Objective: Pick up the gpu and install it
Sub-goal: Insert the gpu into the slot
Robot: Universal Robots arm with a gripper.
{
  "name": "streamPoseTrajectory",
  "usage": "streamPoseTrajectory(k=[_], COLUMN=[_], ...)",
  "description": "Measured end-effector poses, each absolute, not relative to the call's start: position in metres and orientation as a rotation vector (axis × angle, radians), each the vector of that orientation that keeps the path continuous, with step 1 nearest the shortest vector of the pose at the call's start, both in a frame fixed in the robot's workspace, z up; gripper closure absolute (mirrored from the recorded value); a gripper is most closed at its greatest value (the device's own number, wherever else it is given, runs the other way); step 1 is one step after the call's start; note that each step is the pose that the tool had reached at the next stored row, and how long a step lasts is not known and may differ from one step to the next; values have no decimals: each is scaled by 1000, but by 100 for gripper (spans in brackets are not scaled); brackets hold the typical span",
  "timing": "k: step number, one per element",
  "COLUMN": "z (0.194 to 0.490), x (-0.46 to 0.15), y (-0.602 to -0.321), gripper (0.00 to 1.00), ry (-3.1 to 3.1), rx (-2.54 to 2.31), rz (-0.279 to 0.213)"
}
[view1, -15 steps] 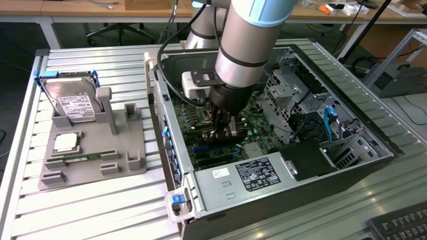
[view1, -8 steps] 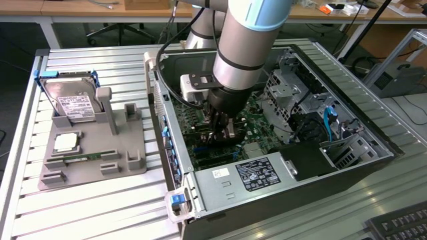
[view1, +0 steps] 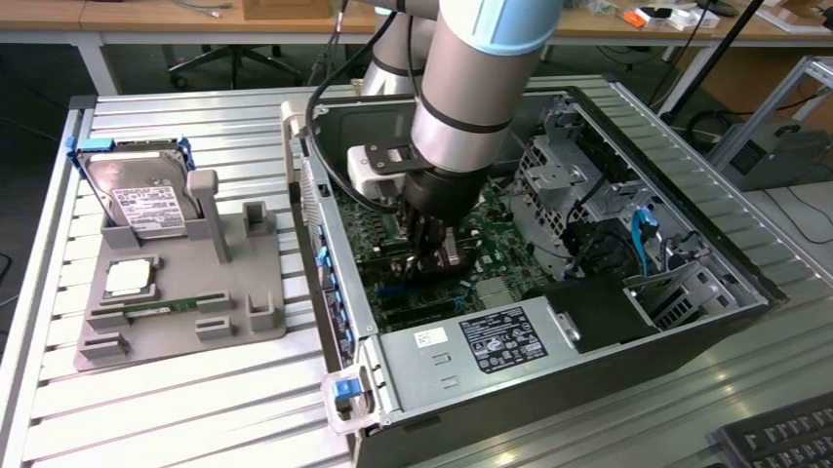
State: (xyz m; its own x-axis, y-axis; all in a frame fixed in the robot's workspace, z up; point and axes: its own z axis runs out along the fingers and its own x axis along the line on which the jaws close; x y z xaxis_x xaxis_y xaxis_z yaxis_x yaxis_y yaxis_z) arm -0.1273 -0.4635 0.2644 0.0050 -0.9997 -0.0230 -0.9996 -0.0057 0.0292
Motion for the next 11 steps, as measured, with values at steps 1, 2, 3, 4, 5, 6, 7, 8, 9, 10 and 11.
streamPoseTrajectory(k=[1,2,3,4,5,6,7,8,9,10,11], z=[264,264,264,264,264,264,263,262,262,262,261], x=[-127,-127,-127,-127,-127,-127,-127,-127,-127,-127,-127], y=[-462,-462,-462,-462,-462,-462,-462,-462,-462,-462,-462], gripper=[73,73,73,73,73,73,73,73,73,73,73], ry=[-2202,-2199,-2198,-2197,-2197,-2196,-2197,-2196,-2196,-2196,-2196], rx=[2233,2237,2238,2238,2239,2239,2239,2239,2238,2238,2238], rz=[-58,-58,-58,-58,-58,-58,-58,-58,-58,-58,-58])
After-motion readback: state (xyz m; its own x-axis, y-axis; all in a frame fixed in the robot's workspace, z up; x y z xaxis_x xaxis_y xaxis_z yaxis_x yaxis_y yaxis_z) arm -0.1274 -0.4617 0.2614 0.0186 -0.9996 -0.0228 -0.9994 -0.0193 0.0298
